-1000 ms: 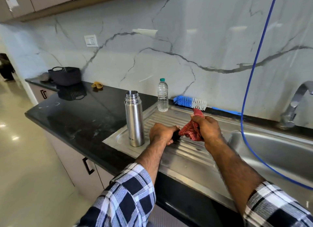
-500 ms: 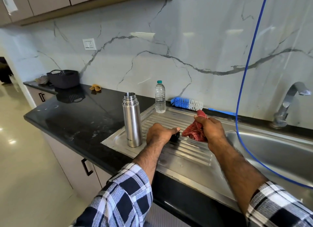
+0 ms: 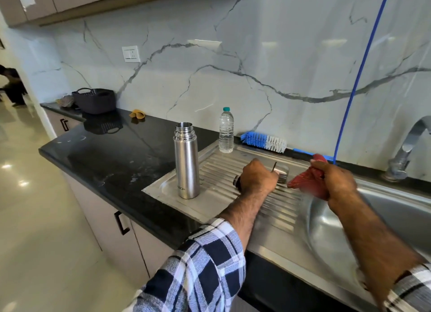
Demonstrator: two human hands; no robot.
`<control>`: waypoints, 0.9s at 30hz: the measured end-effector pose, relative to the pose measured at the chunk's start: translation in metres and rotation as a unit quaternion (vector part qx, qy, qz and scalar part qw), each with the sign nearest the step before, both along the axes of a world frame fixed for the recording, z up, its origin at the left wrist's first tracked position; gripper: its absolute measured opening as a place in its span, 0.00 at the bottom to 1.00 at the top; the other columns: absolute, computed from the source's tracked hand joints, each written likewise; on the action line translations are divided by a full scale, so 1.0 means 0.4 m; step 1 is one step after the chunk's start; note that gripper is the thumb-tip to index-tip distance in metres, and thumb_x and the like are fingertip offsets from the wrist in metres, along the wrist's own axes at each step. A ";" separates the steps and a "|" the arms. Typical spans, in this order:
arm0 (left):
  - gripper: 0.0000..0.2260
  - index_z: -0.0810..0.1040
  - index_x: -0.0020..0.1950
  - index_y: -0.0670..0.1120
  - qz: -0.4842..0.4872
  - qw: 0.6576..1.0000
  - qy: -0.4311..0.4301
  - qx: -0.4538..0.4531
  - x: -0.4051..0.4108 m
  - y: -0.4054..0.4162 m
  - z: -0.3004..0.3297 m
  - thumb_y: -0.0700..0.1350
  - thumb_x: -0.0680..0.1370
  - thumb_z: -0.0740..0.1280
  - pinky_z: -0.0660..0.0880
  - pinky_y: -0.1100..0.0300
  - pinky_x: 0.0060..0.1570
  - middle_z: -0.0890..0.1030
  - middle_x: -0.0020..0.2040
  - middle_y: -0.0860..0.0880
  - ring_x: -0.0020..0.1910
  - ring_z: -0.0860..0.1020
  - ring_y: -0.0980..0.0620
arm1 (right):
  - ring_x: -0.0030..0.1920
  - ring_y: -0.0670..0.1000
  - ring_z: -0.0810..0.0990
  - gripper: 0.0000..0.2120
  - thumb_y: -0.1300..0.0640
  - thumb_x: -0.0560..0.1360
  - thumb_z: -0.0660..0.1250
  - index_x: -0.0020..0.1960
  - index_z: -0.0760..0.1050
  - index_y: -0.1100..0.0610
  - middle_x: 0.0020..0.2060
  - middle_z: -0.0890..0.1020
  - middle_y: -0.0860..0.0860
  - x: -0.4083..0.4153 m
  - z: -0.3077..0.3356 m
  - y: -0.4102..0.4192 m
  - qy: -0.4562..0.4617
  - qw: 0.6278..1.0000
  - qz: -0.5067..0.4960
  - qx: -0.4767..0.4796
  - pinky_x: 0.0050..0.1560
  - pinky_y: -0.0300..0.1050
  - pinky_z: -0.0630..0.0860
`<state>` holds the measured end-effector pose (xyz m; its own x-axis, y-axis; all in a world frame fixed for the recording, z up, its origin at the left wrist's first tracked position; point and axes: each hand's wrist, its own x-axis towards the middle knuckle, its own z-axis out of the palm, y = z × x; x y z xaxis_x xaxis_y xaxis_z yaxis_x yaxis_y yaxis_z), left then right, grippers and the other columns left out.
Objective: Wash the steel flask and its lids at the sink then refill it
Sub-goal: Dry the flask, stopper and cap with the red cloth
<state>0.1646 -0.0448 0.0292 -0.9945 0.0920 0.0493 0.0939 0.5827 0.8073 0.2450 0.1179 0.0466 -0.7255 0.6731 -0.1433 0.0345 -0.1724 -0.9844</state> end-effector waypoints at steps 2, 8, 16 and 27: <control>0.21 0.76 0.67 0.45 -0.005 1.000 -0.004 -0.008 -0.001 0.021 -0.004 0.48 0.77 0.77 0.78 0.55 0.38 0.81 0.62 0.47 0.56 0.82 0.45 | 0.26 0.57 0.85 0.16 0.55 0.75 0.77 0.57 0.81 0.64 0.30 0.86 0.58 -0.004 -0.003 0.009 -0.005 1.000 -0.001 0.000 0.26 0.44 0.80; 0.31 0.68 0.78 0.47 -0.070 0.994 0.026 -0.086 -0.027 0.054 -0.013 0.40 0.76 0.74 0.83 0.46 0.59 0.74 0.70 0.43 0.64 0.79 0.41 | 0.30 0.54 0.87 0.14 0.53 0.76 0.77 0.56 0.81 0.59 0.33 0.87 0.55 -0.029 -0.023 0.030 -0.013 1.000 0.020 0.005 0.32 0.44 0.80; 0.37 0.67 0.81 0.58 -0.185 0.908 0.163 -0.338 -0.057 0.101 0.004 0.41 0.76 0.76 0.80 0.43 0.61 0.62 0.80 0.43 0.71 0.72 0.39 | 0.31 0.55 0.87 0.11 0.55 0.75 0.77 0.53 0.81 0.59 0.36 0.88 0.57 -0.060 -0.045 0.058 -0.015 0.999 0.029 0.019 0.35 0.45 0.80; 0.25 0.74 0.70 0.49 -0.204 0.888 0.264 -0.318 -0.074 0.134 0.035 0.51 0.76 0.76 0.68 0.41 0.69 0.81 0.64 0.48 0.67 0.75 0.43 | 0.40 0.63 0.89 0.16 0.52 0.75 0.77 0.56 0.83 0.63 0.41 0.88 0.62 -0.024 -0.038 0.116 -0.015 0.999 0.042 0.006 0.52 0.59 0.86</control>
<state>0.1351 0.0088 0.0432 -0.7258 0.6147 0.3088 0.6689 0.7354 0.1083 0.2353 0.1641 0.0316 -0.7747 0.6124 -0.1573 0.0772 -0.1552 -0.9849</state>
